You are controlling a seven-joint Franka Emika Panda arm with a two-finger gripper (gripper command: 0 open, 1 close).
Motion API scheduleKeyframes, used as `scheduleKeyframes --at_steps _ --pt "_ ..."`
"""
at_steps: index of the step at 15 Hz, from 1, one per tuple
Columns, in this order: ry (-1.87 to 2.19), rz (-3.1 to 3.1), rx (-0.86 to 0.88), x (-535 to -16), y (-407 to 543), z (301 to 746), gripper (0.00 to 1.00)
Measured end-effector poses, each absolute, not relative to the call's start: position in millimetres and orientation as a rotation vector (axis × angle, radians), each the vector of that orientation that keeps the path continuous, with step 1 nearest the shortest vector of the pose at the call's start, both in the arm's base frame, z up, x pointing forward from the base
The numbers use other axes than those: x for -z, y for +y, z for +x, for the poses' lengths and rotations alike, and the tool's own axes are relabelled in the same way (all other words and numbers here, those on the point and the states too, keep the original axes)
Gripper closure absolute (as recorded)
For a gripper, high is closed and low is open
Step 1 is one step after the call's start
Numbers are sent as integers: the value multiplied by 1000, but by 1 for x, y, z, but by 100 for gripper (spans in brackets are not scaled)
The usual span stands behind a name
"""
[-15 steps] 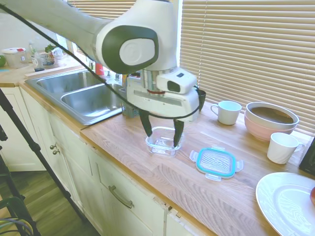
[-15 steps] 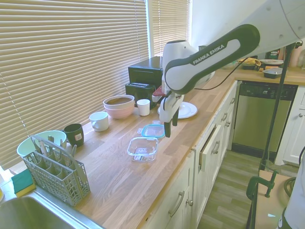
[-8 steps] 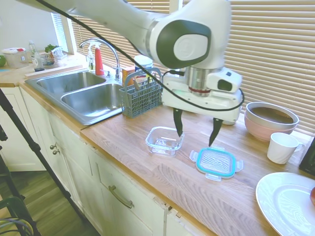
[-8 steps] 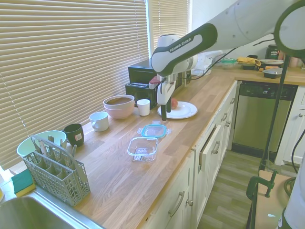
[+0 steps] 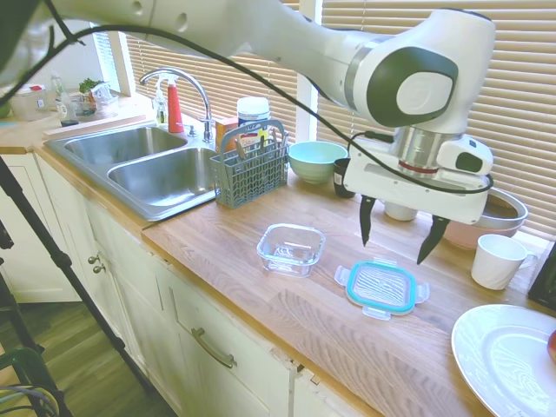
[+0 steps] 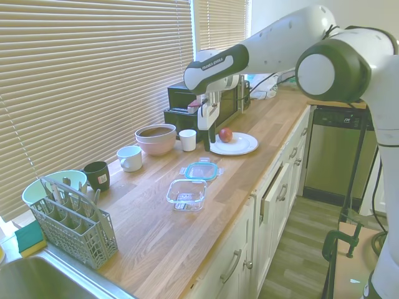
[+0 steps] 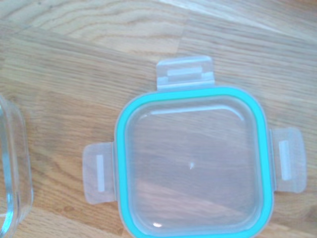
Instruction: Cover the lid of the food container
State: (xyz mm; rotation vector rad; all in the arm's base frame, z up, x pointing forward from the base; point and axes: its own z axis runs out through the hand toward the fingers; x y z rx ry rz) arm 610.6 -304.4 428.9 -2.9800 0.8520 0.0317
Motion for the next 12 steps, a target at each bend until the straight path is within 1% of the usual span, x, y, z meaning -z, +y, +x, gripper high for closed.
scheduleKeyframes --at_steps 3,7,12 --pt "794 -2961 -101 -416 -309 630 0" --pt "742 -2963 -149 -409 -301 653 0" --pt "759 -2960 -198 -398 -320 666 0"
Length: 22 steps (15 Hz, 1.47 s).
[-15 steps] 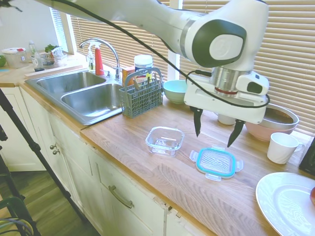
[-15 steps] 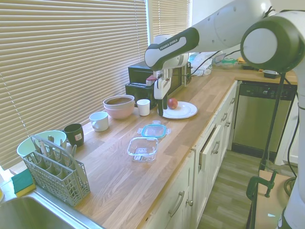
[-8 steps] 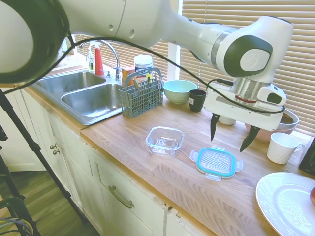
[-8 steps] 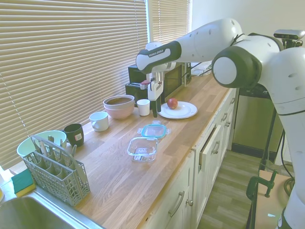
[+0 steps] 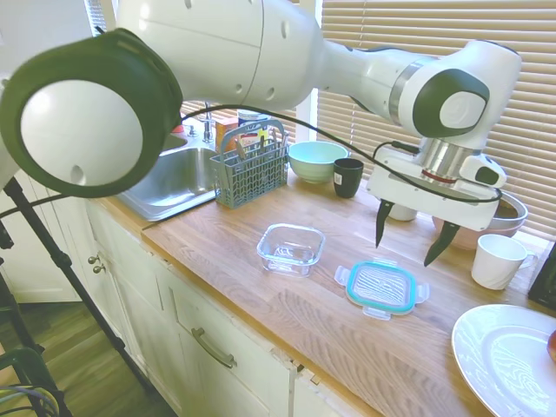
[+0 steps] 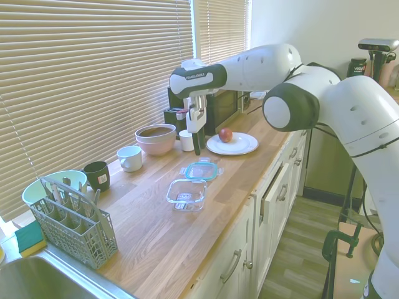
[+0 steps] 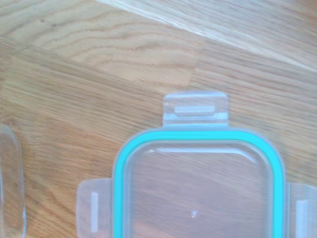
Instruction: Cover the lid of the food container
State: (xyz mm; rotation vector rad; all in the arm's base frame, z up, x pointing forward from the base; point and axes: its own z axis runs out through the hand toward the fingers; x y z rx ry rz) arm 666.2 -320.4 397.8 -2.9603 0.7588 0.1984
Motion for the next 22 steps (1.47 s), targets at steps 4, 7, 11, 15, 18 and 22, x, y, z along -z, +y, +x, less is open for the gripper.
scheduleKeyframes --at_steps 4,7,11,15,18,22 --pt "789 -2948 -210 -385 -344 668 0" --pt "768 -2932 -243 -377 -343 672 0" --pt "772 -2921 -267 -371 -350 672 0" --pt "780 -2903 -305 -347 -357 670 0" --pt "764 -2893 -332 -332 -353 673 0" --pt "760 -2883 -340 -329 -352 674 0"
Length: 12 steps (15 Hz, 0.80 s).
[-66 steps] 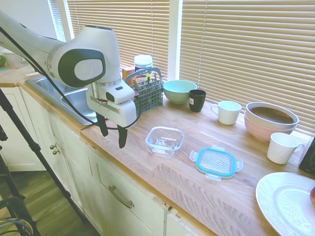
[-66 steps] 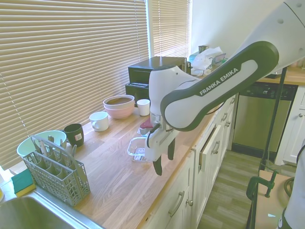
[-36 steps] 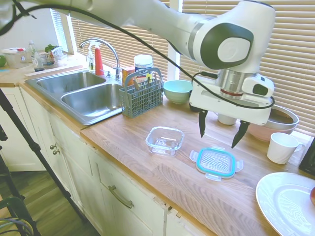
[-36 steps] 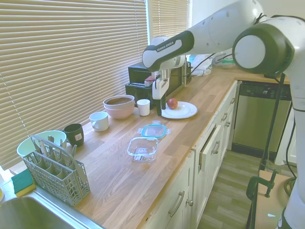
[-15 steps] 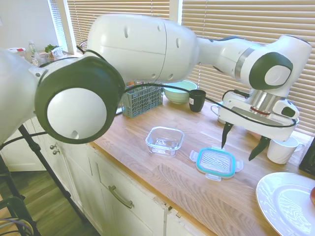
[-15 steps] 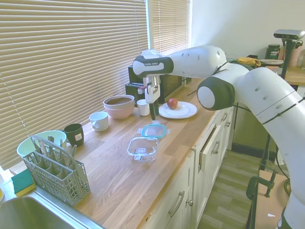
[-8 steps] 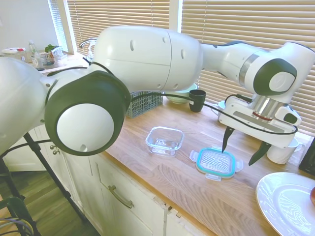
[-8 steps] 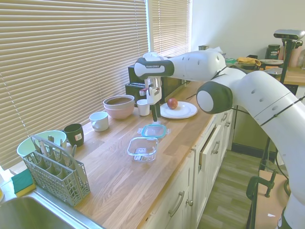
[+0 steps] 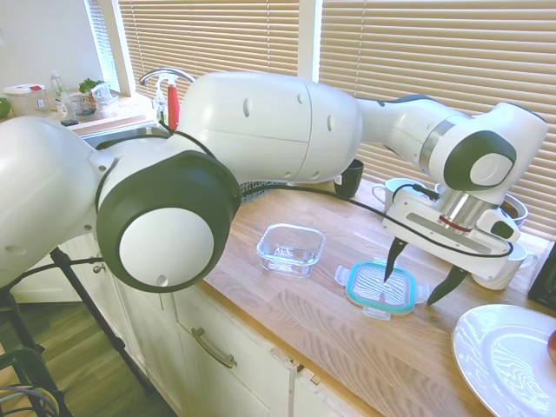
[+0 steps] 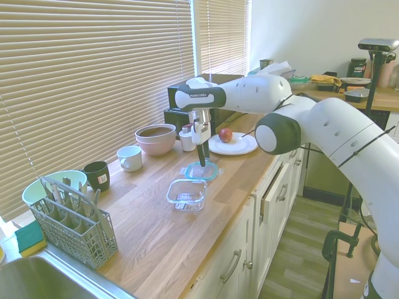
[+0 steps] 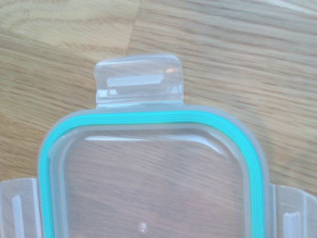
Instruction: Cover the lid of the food container
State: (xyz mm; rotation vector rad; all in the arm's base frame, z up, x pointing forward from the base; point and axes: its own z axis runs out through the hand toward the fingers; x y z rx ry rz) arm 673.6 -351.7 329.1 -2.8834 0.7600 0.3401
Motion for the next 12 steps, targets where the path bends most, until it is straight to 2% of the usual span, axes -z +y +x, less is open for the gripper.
scheduleKeyframes --at_steps 5,6,12 --pt "750 -2878 -348 -329 -351 675 0" --pt "746 -2879 -348 -328 -349 676 100" --pt "735 -2892 -358 -328 -342 680 100"
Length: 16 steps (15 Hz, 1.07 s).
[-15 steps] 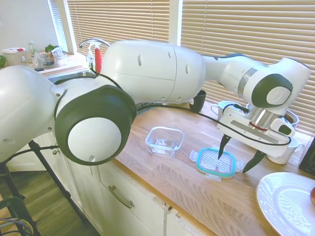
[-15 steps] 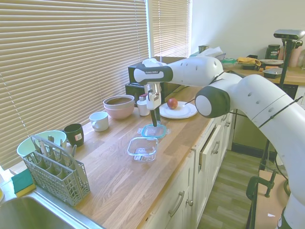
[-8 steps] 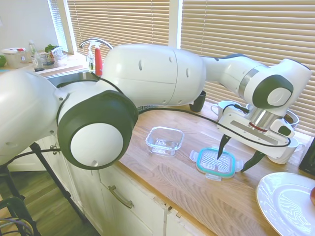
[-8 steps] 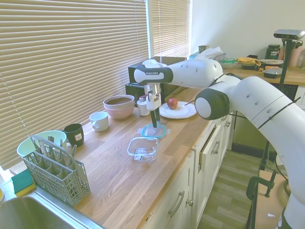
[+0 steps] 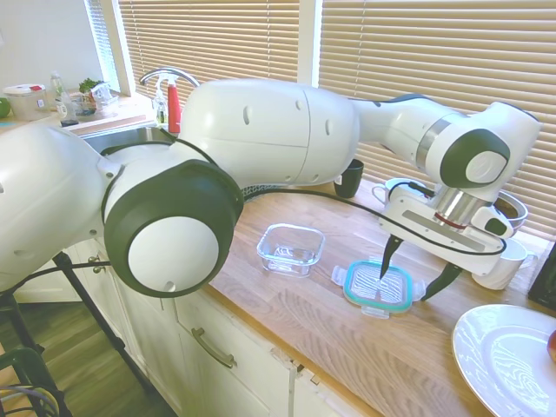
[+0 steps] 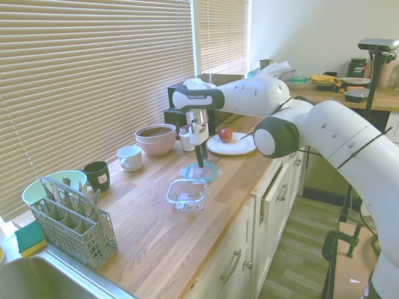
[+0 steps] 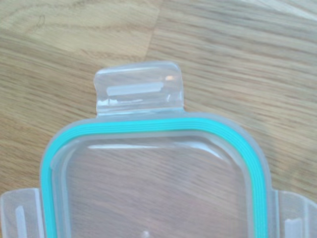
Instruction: Cover the lid of the food container
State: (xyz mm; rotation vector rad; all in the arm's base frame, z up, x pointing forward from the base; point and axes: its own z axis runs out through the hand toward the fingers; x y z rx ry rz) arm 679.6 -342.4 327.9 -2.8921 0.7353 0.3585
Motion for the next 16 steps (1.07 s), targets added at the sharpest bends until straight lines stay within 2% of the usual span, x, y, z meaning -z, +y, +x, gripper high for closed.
scheduleKeyframes --at_steps 16 --pt "728 -2894 -374 -321 -333 684 100"
